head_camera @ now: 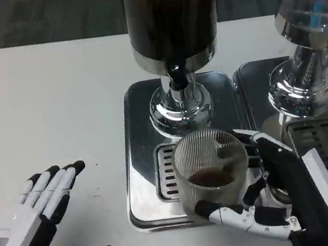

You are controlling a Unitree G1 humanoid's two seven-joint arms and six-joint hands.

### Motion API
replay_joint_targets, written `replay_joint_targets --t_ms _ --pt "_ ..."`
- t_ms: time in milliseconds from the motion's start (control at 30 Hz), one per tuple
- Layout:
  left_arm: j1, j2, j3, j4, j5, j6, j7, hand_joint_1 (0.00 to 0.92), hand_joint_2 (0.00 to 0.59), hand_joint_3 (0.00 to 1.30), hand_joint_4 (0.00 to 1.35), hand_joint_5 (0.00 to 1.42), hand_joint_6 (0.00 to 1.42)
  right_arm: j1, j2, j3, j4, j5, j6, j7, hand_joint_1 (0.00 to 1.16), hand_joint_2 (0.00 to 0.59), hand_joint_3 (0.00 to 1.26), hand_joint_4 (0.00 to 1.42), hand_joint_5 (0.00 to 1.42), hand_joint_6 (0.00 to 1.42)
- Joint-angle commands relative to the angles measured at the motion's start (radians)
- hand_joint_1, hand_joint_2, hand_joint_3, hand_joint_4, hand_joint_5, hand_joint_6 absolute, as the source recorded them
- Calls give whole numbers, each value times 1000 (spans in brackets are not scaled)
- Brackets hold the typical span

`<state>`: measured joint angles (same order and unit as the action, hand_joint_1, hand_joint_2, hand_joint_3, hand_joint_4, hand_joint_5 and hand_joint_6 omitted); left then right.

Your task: Grasp the cup under the faucet to collect the drink, then remove the cup.

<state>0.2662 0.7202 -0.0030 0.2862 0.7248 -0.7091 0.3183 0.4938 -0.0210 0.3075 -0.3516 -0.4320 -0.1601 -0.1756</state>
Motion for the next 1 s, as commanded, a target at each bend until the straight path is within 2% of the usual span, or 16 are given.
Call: replay_joint_targets --t_ms 33,200,1000 --pt "21 19 -3 -25 21 19 5 0 104 0 0 0 0 11 -3 10 -47 3 -32 -3 918 228 397 563 633 941" --pt "30 19 -1 -30 23 30 17 0 104 0 0 0 0 38 -5 14 -53 13 -44 -6 918 230 405 563 636 953" --pt "44 -1 -11 -42 11 47 17 0 108 0 0 0 0 43 -5 -4 -38 35 -56 -21 924 231 411 563 645 943"
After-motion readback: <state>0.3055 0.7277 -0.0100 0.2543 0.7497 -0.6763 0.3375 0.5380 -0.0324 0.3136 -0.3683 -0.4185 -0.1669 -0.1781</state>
